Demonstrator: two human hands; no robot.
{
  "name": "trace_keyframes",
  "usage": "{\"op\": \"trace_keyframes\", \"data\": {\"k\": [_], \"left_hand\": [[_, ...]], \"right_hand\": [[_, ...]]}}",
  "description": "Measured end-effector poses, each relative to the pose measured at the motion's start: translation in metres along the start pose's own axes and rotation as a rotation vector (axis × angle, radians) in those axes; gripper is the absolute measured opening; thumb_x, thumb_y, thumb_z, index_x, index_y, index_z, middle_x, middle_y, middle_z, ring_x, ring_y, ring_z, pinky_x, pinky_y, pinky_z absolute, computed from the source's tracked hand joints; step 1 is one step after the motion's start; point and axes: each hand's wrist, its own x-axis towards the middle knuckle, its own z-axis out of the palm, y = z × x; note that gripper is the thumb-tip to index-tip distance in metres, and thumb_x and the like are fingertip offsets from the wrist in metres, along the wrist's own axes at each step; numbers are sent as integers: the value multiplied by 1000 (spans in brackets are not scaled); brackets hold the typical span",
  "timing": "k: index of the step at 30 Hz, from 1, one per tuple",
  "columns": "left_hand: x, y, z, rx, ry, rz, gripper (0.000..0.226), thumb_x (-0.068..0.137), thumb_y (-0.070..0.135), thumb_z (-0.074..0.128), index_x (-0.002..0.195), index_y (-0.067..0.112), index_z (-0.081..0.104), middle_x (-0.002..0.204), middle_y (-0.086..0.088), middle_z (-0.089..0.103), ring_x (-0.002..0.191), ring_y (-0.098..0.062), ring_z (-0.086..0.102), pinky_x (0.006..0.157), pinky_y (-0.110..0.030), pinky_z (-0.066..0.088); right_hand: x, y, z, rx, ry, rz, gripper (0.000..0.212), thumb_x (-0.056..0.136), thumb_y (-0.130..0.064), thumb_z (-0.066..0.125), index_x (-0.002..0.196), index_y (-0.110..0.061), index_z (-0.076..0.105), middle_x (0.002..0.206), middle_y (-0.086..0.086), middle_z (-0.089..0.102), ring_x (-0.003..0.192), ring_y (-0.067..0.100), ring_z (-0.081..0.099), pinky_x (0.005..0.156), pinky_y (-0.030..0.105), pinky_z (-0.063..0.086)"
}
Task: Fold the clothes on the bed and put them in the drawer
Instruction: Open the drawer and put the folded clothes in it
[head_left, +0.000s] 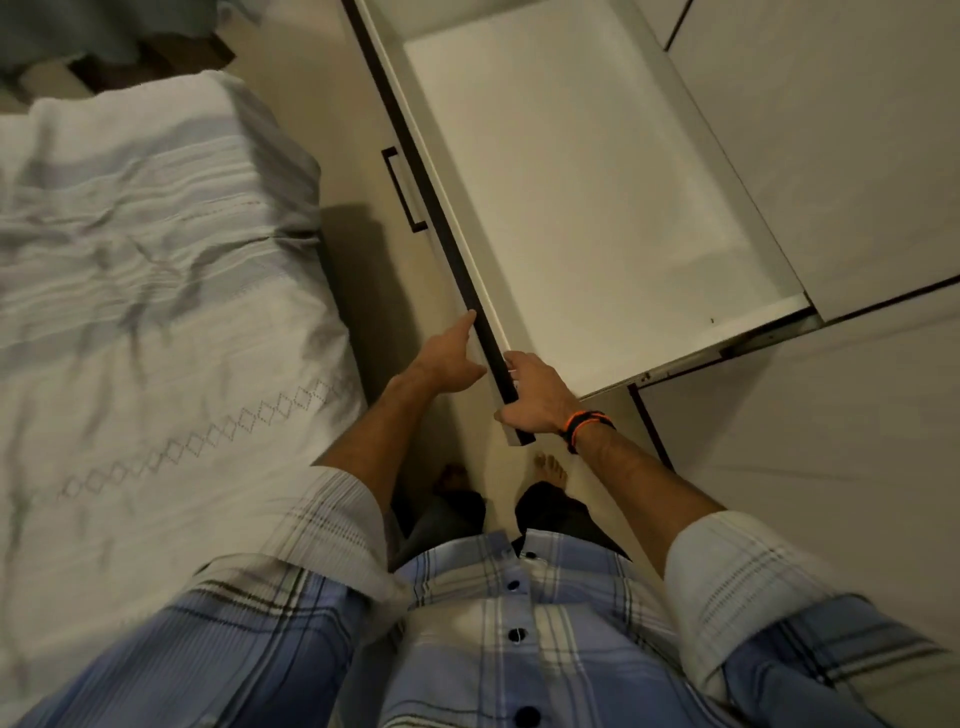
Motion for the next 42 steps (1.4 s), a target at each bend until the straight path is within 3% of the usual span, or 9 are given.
{"op": "trace_keyframes", "data": {"k": [4,7,14,17,20,23,28,33,42], "left_hand": [[-21,-4,19,-165,75,-91,88,90,12,67,156,22,10,153,-12,38,137,-32,42,110,-47,41],[-33,-5,33,-293,131,-171,85,89,10,67,154,16,13,149,-15,42,134,-34,45,107,-45,42],[-60,-4,62,-372,261,-311,59,90,10,65,143,8,38,134,-11,56,121,-24,56,89,-27,45],[-71,-2,75,-398,306,-353,59,91,14,65,144,9,40,138,-10,54,125,-23,55,97,-30,45],[-85,-4,87,-434,339,-394,59,90,21,68,143,13,41,140,-8,52,126,-24,53,99,-34,46],[-105,-11,98,-476,406,-442,57,91,24,68,141,14,43,141,-7,52,127,-24,53,99,-35,47],[-144,-29,110,-532,493,-480,56,92,25,66,141,14,43,142,-8,51,127,-25,52,99,-35,47],[-202,-56,133,-561,609,-479,56,91,26,67,140,10,44,141,-10,51,127,-27,52,101,-35,45],[-352,-132,216,-619,748,-588,61,88,29,71,139,8,46,140,-12,53,125,-27,54,100,-34,44]], "right_hand": [[-1,0,-2,20,-107,-88,70,77,-4,70,141,-10,43,134,12,54,122,30,53,96,36,51],[-1,1,-6,-8,-191,-159,74,78,-5,69,145,-13,39,134,12,55,118,31,56,94,37,51],[1,12,-6,-76,-299,-263,84,81,-10,74,151,-13,28,150,10,44,134,30,46,102,30,40],[-1,18,-5,-93,-298,-305,85,79,-10,76,151,-14,30,147,9,48,129,29,51,95,26,41],[-7,19,-7,-117,-273,-357,83,80,-9,77,150,-13,32,149,11,45,131,31,49,100,34,45],[-17,22,-4,-121,-178,-421,74,80,-8,75,145,-12,39,147,10,46,130,31,49,105,42,47],[-34,24,3,-130,-66,-514,58,81,-5,71,135,-11,51,134,8,56,116,24,58,99,40,52],[-67,18,37,-204,-97,-574,53,83,-8,71,133,-11,53,126,5,59,100,13,57,93,32,53],[-164,19,149,-365,-244,-676,58,83,-17,75,135,-9,51,129,7,58,100,13,57,82,21,45]]}}
